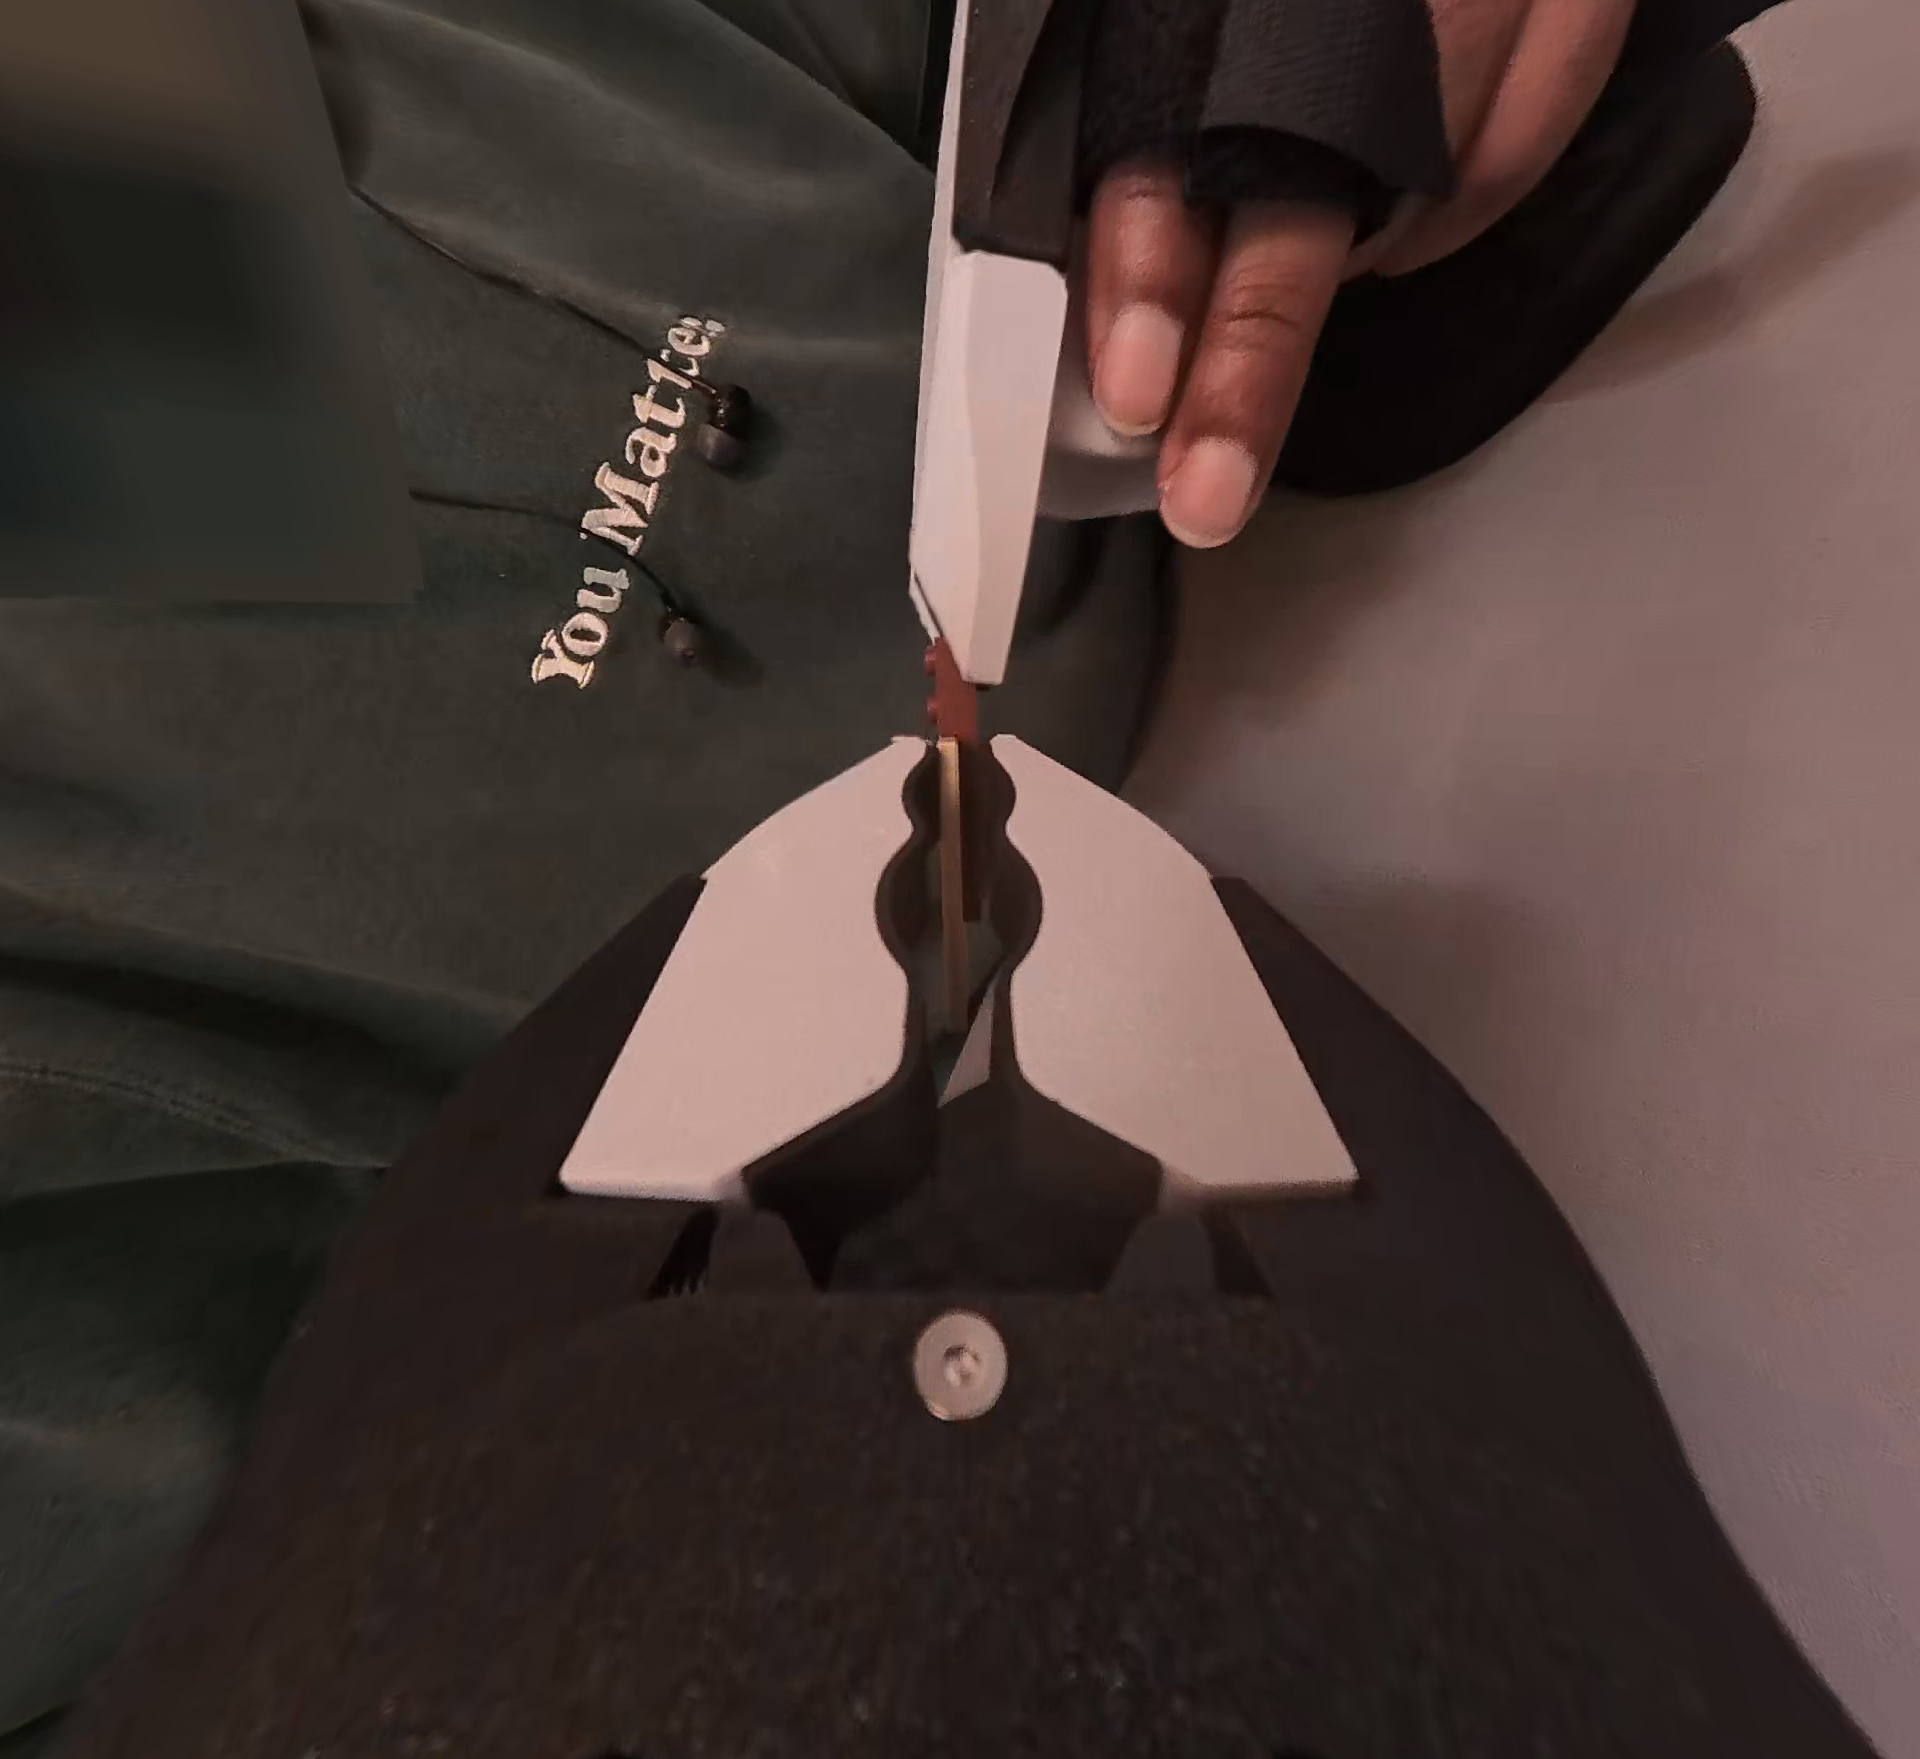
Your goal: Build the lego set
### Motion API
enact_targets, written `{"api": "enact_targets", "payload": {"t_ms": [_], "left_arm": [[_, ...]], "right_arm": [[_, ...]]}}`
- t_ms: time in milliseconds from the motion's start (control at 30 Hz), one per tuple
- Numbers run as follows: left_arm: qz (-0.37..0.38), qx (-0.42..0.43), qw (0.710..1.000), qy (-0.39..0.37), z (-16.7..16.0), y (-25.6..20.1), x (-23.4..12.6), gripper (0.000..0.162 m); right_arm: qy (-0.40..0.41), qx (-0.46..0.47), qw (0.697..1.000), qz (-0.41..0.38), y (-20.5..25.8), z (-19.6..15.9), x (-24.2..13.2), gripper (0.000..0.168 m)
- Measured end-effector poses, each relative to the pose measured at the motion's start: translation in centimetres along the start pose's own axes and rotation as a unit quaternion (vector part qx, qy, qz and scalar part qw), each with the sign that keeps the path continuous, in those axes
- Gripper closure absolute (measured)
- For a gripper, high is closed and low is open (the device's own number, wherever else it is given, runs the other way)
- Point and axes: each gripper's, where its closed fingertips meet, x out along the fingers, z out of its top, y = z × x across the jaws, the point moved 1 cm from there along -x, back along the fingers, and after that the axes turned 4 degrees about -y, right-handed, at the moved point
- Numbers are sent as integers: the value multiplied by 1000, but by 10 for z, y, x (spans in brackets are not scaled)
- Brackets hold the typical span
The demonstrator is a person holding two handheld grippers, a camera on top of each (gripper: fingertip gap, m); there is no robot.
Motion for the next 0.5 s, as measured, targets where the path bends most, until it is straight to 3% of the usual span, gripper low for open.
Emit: {"api": "enact_targets", "payload": {"t_ms": [133, 333, 500], "left_arm": [[1, 2, 1000, -9, 3, -3, 0, 146], [13, -68, 996, -48, 8, 4, -5, 146], [45, -158, 984, -74, 4, 19, -9, 146]], "right_arm": [[2, -12, 1000, 10, 2, 0, 2, 162], [-67, -31, 997, 15, 4, 14, -6, 153], [-122, -99, 984, -86, -3, 27, -21, 141]]}}
